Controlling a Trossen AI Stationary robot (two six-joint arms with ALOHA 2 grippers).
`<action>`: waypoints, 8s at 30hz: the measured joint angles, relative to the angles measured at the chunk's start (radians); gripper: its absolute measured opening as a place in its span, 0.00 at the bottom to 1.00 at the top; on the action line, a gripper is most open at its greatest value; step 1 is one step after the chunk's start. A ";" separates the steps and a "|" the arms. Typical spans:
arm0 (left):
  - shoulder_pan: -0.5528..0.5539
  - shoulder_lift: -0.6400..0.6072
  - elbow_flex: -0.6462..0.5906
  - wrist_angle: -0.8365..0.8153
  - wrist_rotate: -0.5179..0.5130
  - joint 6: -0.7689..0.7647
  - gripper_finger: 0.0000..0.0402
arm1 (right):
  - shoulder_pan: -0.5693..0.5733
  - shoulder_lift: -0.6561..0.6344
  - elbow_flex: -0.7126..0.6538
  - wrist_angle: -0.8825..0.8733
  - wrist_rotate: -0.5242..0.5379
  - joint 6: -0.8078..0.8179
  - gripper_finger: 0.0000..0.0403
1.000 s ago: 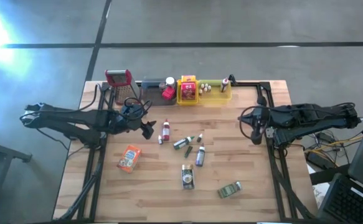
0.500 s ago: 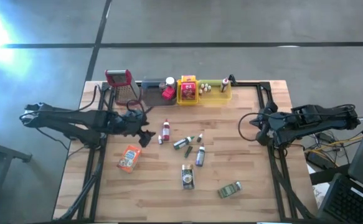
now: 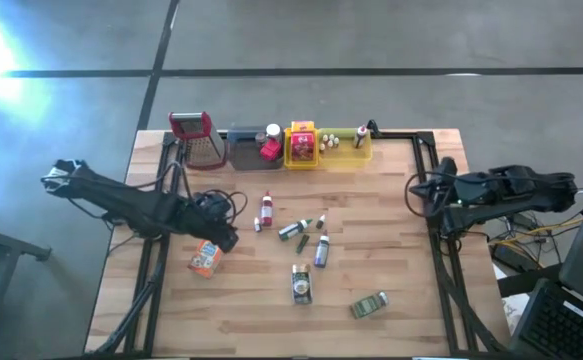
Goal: Pick & Place Kitchen Items
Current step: Put the orange cereal box into the yellow bin
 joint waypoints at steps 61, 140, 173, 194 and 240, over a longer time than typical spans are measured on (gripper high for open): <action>0.000 0.217 0.222 -0.425 0.332 -0.462 0.98 | 0.000 -0.297 0.076 -0.157 -0.083 -0.007 0.02; 0.115 0.274 -0.014 -0.130 0.508 0.206 1.00 | 0.000 -0.297 0.076 -0.157 -0.083 -0.007 0.02; -0.025 0.275 -0.043 -0.102 0.439 0.339 0.98 | 0.000 -0.297 0.076 -0.157 -0.083 -0.007 0.02; -0.036 0.258 -0.043 -0.062 0.430 0.283 0.67 | 0.000 -0.297 0.076 -0.157 -0.083 -0.007 0.02; 0.124 0.044 -0.043 0.832 -0.009 0.926 0.49 | 0.000 -0.297 0.076 -0.157 -0.083 -0.007 0.02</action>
